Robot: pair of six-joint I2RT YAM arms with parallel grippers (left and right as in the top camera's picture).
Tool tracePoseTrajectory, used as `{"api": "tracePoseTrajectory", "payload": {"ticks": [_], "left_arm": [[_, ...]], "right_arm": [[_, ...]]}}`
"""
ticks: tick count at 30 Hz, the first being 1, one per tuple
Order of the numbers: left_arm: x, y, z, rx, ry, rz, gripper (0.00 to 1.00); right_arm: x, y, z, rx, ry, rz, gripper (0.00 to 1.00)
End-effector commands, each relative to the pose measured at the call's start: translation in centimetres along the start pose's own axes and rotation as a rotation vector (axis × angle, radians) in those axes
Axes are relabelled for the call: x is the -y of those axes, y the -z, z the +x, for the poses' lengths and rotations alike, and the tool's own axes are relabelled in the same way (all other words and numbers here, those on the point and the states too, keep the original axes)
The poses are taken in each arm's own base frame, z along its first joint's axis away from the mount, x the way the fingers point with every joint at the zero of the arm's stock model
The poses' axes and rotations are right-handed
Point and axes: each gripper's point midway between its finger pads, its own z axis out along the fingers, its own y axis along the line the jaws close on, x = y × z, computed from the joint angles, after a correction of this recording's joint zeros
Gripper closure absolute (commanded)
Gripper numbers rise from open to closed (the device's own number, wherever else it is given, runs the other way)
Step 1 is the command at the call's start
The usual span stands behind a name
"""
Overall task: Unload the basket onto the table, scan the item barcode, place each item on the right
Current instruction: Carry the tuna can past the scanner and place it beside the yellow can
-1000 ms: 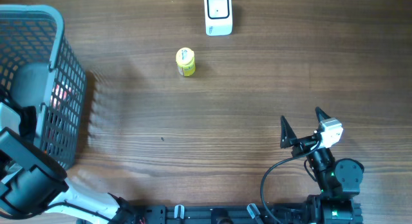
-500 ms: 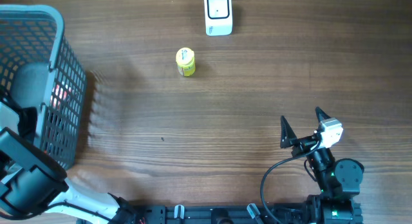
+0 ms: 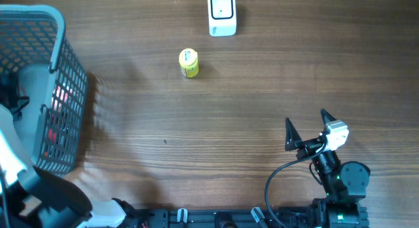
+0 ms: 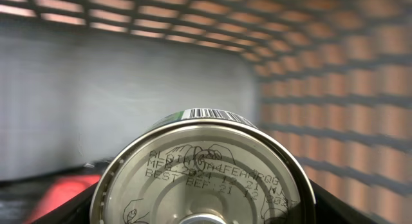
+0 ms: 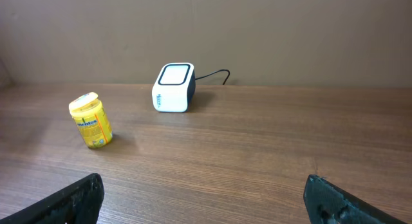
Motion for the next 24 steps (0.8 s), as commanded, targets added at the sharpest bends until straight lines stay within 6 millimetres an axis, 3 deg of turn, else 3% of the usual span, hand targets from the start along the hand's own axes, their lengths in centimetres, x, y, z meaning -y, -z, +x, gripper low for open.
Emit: {"api": "tracePoseTrajectory", "payload": {"ticks": [1, 8, 12, 14, 19, 20, 24], "left_arm": [[5.3, 5.4, 0.6, -0.019, -0.054, 0.214, 0.25], [11.2, 14.2, 3.7, 0.007, -0.16, 0.494, 0.22], [13.8, 19.1, 6.8, -0.008, -0.228, 0.656, 0.22], [15.3, 21.6, 9.7, -0.044, -0.284, 0.742, 0.22], [16.0, 23.0, 16.5, -0.186, -0.396, 0.78, 0.22], [15.6, 22.7, 18.6, -0.231, -0.436, 0.754, 0.22], [13.6, 21.2, 23.6, -0.309, -0.559, 0.642, 0.21]], "right_arm": [[0.0, 0.0, 0.0, 0.003, 0.005, 0.001, 0.0], [0.0, 0.0, 0.0, 0.003, 0.004, 0.001, 0.0], [0.0, 0.0, 0.0, 0.003, 0.005, 0.001, 0.0], [0.0, 0.0, 0.0, 0.003, 0.004, 0.001, 0.0], [0.0, 0.0, 0.0, 0.003, 0.005, 0.001, 0.0], [0.0, 0.0, 0.0, 0.003, 0.005, 0.001, 0.0], [0.0, 0.0, 0.0, 0.003, 0.004, 0.001, 0.0]]}}
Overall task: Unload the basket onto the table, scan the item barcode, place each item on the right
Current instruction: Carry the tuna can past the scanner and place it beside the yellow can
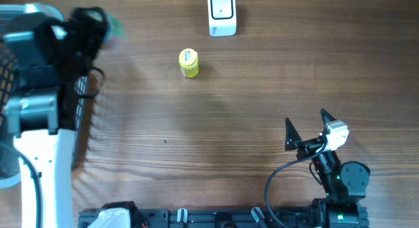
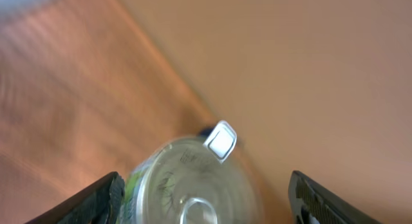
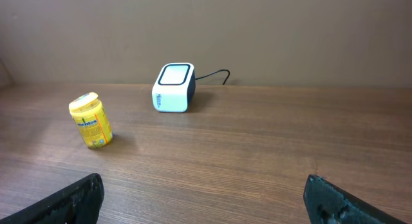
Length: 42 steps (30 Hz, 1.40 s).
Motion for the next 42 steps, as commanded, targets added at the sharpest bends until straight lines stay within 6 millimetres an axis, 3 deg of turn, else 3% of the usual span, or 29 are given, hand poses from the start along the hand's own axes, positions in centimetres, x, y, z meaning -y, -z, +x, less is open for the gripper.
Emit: {"api": "tracePoseTrajectory", "payload": {"ticks": [1, 5, 11, 30, 33, 35, 38, 39, 42], "left_arm": [[0.0, -1.3, 3.8, -0.092, -0.087, -0.07, 0.21], [-2.4, -2.4, 8.6, -0.201, -0.166, -0.232, 0.21], [-5.2, -3.7, 11.8, -0.242, -0.274, -0.401, 0.2], [-7.0, -6.0, 15.3, -0.33, -0.375, -0.493, 0.12], [-5.2, -5.3, 14.1, -0.291, -0.412, -0.414, 0.11], [-3.1, -3.5, 11.4, -0.188, -0.428, -0.36, 0.04], [-0.3, 0.9, 4.9, 0.055, -0.384, -0.317, 0.0], [0.5, 3.1, 1.8, 0.154, -0.342, -0.3, 0.0], [0.4, 9.0, -6.0, 0.378, -0.204, -0.292, 0.0]], "right_arm": [[0.0, 0.0, 0.0, 0.003, 0.005, 0.001, 0.0], [0.0, 0.0, 0.0, 0.003, 0.004, 0.001, 0.0], [0.0, 0.0, 0.0, 0.002, 0.004, 0.001, 0.0], [0.0, 0.0, 0.0, 0.003, 0.004, 0.001, 0.0], [0.0, 0.0, 0.0, 0.003, 0.004, 0.001, 0.0], [0.0, 0.0, 0.0, 0.003, 0.004, 0.001, 0.0], [0.0, 0.0, 0.0, 0.003, 0.005, 0.001, 0.0], [0.0, 0.0, 0.0, 0.003, 0.004, 0.001, 0.0], [0.0, 0.0, 0.0, 0.003, 0.005, 0.001, 0.0]]}}
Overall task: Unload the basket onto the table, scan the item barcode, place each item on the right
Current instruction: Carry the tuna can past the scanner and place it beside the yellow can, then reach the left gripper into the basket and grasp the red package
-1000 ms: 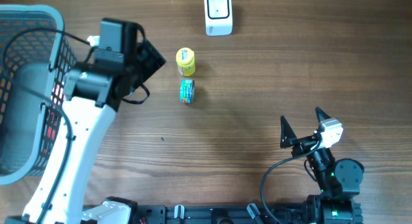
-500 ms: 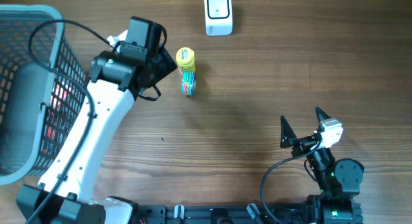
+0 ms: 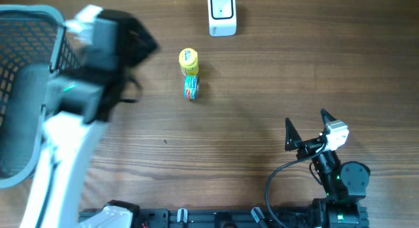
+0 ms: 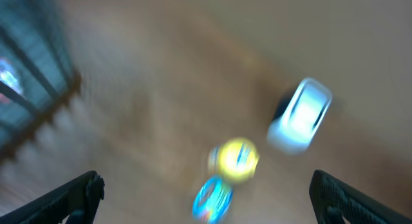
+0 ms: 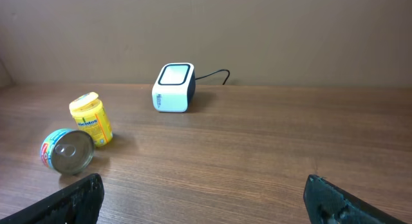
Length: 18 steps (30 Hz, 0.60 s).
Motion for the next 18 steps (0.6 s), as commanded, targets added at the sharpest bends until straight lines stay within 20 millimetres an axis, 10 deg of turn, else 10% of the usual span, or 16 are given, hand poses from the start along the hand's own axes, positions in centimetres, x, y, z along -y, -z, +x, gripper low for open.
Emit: {"api": "tracePoseTrajectory", "payload": {"ticks": [1, 4, 8, 18], "left_arm": [[-6.7, 7.7, -11.1, 0.349, 0.204, -0.088, 0.0], [-13.8, 9.9, -15.0, 0.473, 0.341, -0.238, 0.0], [-22.1, 7.0, -16.0, 0.392, 0.47, -0.386, 0.0], [-32.3, -12.6, -9.9, -0.128, 0.324, -0.572, 0.0]], "right_arm": [[0.0, 0.0, 0.0, 0.003, 0.005, 0.001, 0.0], [0.0, 0.0, 0.0, 0.003, 0.004, 0.001, 0.0], [0.0, 0.0, 0.0, 0.003, 0.005, 0.001, 0.0], [0.0, 0.0, 0.0, 0.003, 0.004, 0.001, 0.0]]}}
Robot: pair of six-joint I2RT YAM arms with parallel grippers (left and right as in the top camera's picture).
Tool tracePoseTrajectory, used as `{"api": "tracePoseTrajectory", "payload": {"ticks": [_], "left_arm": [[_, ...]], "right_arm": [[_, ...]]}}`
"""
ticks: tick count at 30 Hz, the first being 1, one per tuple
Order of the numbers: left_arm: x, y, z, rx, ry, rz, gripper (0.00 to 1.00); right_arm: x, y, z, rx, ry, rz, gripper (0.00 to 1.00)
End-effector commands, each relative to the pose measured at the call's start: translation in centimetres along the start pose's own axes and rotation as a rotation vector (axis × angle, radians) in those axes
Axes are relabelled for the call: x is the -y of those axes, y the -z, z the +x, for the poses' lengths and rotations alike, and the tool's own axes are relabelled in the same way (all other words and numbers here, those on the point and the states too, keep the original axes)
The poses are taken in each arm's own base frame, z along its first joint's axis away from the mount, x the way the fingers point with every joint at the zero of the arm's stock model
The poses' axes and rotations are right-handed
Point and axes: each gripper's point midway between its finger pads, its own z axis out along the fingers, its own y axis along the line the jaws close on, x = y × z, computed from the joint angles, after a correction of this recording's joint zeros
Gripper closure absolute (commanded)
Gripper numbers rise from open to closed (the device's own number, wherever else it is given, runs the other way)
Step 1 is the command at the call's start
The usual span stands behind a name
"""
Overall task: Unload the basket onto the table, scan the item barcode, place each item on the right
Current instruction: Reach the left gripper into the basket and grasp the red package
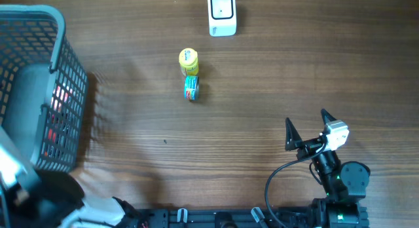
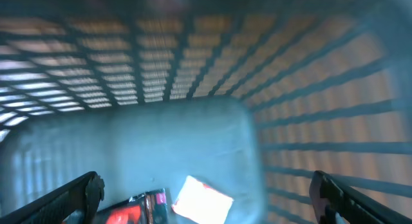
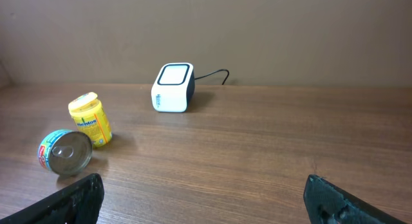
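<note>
A white barcode scanner (image 1: 222, 14) (image 3: 174, 87) stands at the table's far edge. In front of it a yellow can (image 1: 188, 62) (image 3: 90, 120) stands upright. A blue-labelled tin (image 1: 191, 88) (image 3: 64, 152) lies on its side just beside the can. My left gripper (image 2: 206, 197) is open and looks down into the grey mesh basket (image 1: 69, 71), above a red packet (image 2: 132, 211) and a white packet (image 2: 203, 199). My right gripper (image 1: 306, 131) (image 3: 203, 198) rests open at the near right, holding nothing.
The basket (image 2: 309, 89) fills the table's left end, and a red item (image 1: 59, 97) shows through its mesh. My left arm (image 1: 39, 195) shows blurred at the near left corner. A black cable (image 3: 215, 74) runs behind the scanner.
My left arm was over the table near the two cans with its gripper open. Now it is back at the left, looking into the basket. The tin and yellow can lie as before.
My left gripper was shut on the tin inside the basket. Then it held the tin outside the basket, with the scanner in view ahead. Then the tin lay on the table by the yellow can, let go. Now the open gripper is over the basket.
</note>
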Motion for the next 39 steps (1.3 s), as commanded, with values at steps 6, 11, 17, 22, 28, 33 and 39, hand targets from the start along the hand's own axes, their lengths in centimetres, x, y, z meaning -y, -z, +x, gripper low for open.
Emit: {"api": "tracePoseTrajectory", "payload": {"ticks": [6, 11, 17, 22, 28, 33, 39], "left_arm": [[1.7, -11.8, 9.3, -0.293, -0.428, -0.062, 0.0], [3.6, -12.8, 12.0, -0.322, -0.546, -0.039, 0.0], [4.5, -13.1, 13.3, -0.333, -0.583, -0.028, 0.0], [3.2, -14.4, 14.8, -0.396, -0.596, -0.068, 0.0], [2.4, -14.3, 15.6, -0.437, -0.604, -0.093, 0.0], [1.1, -14.3, 16.9, -0.484, -0.605, -0.125, 0.0], [-0.7, -15.5, 19.1, -0.522, -0.596, -0.15, 0.0]], "right_arm": [[0.0, 0.0, 0.0, 0.002, 0.005, -0.001, 0.0], [0.0, 0.0, 0.0, 0.002, 0.004, -0.001, 0.0], [0.0, 0.0, 0.0, 0.002, 0.004, -0.001, 0.0], [0.0, 0.0, 0.0, 0.002, 0.005, -0.001, 0.0], [0.0, 0.0, 0.0, 0.002, 0.004, -0.001, 0.0], [0.0, 0.0, 0.0, 0.002, 0.004, -0.001, 0.0], [0.0, 0.0, 0.0, 0.002, 0.004, -0.001, 0.0]]}}
